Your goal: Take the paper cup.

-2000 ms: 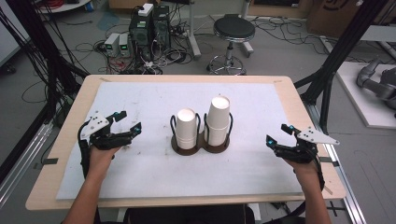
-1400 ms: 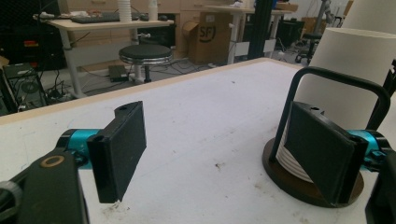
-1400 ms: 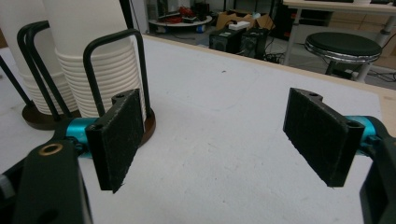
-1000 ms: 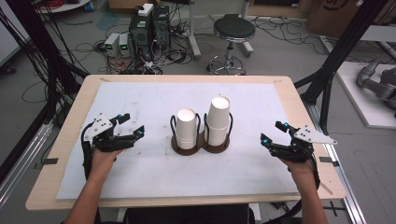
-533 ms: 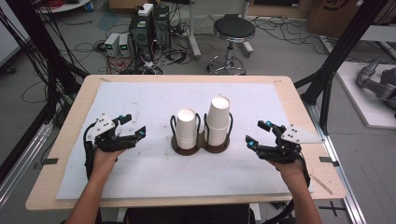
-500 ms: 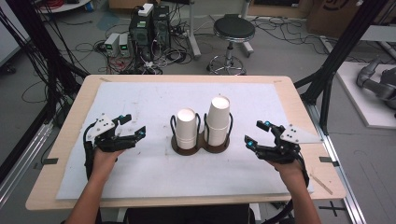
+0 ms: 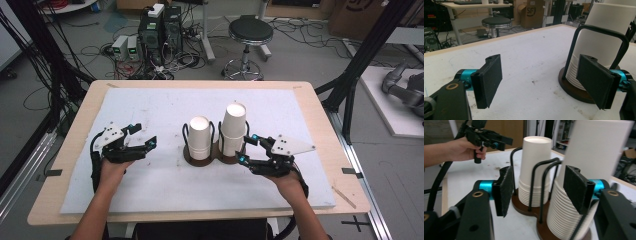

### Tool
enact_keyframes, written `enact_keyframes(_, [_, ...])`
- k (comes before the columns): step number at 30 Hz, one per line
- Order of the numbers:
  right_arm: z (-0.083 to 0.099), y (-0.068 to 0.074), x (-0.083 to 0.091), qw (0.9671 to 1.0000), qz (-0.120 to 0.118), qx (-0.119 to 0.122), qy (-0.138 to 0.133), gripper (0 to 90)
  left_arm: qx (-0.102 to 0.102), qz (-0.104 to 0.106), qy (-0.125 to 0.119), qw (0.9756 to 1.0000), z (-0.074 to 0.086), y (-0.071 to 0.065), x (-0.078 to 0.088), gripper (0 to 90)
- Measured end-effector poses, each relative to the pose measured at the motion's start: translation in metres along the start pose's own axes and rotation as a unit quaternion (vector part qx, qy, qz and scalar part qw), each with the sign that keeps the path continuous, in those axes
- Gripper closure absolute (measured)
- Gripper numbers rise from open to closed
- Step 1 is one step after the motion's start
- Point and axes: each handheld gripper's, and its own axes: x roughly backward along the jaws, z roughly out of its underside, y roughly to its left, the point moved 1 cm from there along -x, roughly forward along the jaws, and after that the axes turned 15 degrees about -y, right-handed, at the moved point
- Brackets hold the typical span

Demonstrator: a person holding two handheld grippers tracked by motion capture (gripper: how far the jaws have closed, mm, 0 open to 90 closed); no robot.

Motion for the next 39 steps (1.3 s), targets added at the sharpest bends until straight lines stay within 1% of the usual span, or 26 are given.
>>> enact_keyframes(4, [0.004, 0.006, -0.016, 0.9999, -0.015, 0.006, -0.003, 50.5, 0.001, 0.002, 0.000, 1.0000, 0.000, -0.001, 0.000, 20.8])
enact_keyframes(6, [0.006, 0.009, -0.026, 0.9998, -0.016, 0.009, -0.008, 53.5, 0.001, 0.003, 0.001, 1.0000, 0.000, -0.001, -0.001, 20.8])
enact_keyframes(11, [0.012, 0.014, -0.046, 0.9997, -0.020, 0.009, -0.008, 61.5, 0.001, 0.004, 0.001, 1.0000, 0.001, -0.001, -0.001, 20.8])
enact_keyframes(12, [0.013, 0.015, -0.049, 0.9997, -0.020, 0.010, -0.006, 63.8, 0.001, 0.003, 0.000, 1.0000, 0.001, -0.001, -0.001, 20.8])
enact_keyframes(13, [0.013, 0.015, -0.049, 0.9997, -0.020, 0.010, -0.006, 63.8, 0.001, 0.003, 0.000, 1.0000, 0.001, -0.001, -0.001, 20.8])
enact_keyframes(14, [0.017, 0.017, -0.055, 0.9997, -0.022, 0.010, -0.004, 67.9, 0.001, 0.005, 0.002, 1.0000, 0.001, -0.001, -0.001, 20.8])
enact_keyframes(15, [0.018, 0.018, -0.057, 0.9997, -0.022, 0.012, -0.006, 69.3, 0.001, 0.005, 0.002, 1.0000, 0.001, -0.001, -0.001, 20.8])
enact_keyframes(17, [0.020, 0.020, -0.060, 0.9996, -0.025, 0.008, -0.007, 73.2, 0.001, 0.005, 0.003, 1.0000, 0.001, -0.001, -0.001, 20.8])
enact_keyframes(18, [0.022, 0.021, -0.062, 0.9996, -0.026, 0.010, -0.005, 76.4, 0.001, 0.004, 0.002, 1.0000, 0.001, -0.001, -0.001, 20.8])
enact_keyframes(20, [0.024, 0.023, -0.066, 0.9995, -0.025, 0.019, 0.001, 79.7, 0.001, 0.004, 0.003, 1.0000, 0.001, -0.001, -0.002, 20.7])
enact_keyframes(21, [0.025, 0.024, -0.067, 0.9995, -0.025, 0.017, 0.004, 81.4, 0.001, 0.004, 0.003, 1.0000, 0.001, -0.001, -0.001, 20.8])
enact_keyframes(24, [0.028, 0.026, -0.071, 0.9995, -0.023, 0.019, 0.008, 84.1, 0.001, 0.005, 0.002, 1.0000, 0.001, -0.001, -0.001, 20.8])
enact_keyframes(27, [0.030, 0.029, -0.073, 0.9992, -0.026, 0.027, 0.014, 86.7, 0.002, 0.004, 0.002, 1.0000, 0.001, -0.001, -0.001, 20.8])
enact_keyframes(28, [0.030, 0.030, -0.074, 0.9992, -0.027, 0.025, 0.015, 87.4, 0.002, 0.004, 0.002, 1.0000, 0.001, -0.001, -0.001, 20.8])
enact_keyframes(31, [0.031, 0.031, -0.076, 0.9990, -0.030, 0.028, 0.015, 87.6, 0.002, 0.004, 0.002, 1.0000, 0.001, -0.001, -0.001, 20.8])
enact_keyframes(34, [0.032, 0.032, -0.078, 0.9991, -0.033, 0.024, 0.016, 88.5, 0.002, 0.004, 0.002, 1.0000, 0.001, -0.001, -0.001, 20.8])
enact_keyframes(36, [0.034, 0.032, -0.080, 0.9991, -0.032, 0.019, 0.021, 88.7, 0.002, 0.004, 0.001, 1.0000, 0.001, -0.001, -0.001, 20.8])
enact_keyframes(39, [0.037, 0.033, -0.084, 0.9992, -0.026, 0.011, 0.029, 88.7, 0.003, 0.003, 0.002, 1.0000, 0.002, 0.000, -0.002, 20.8])
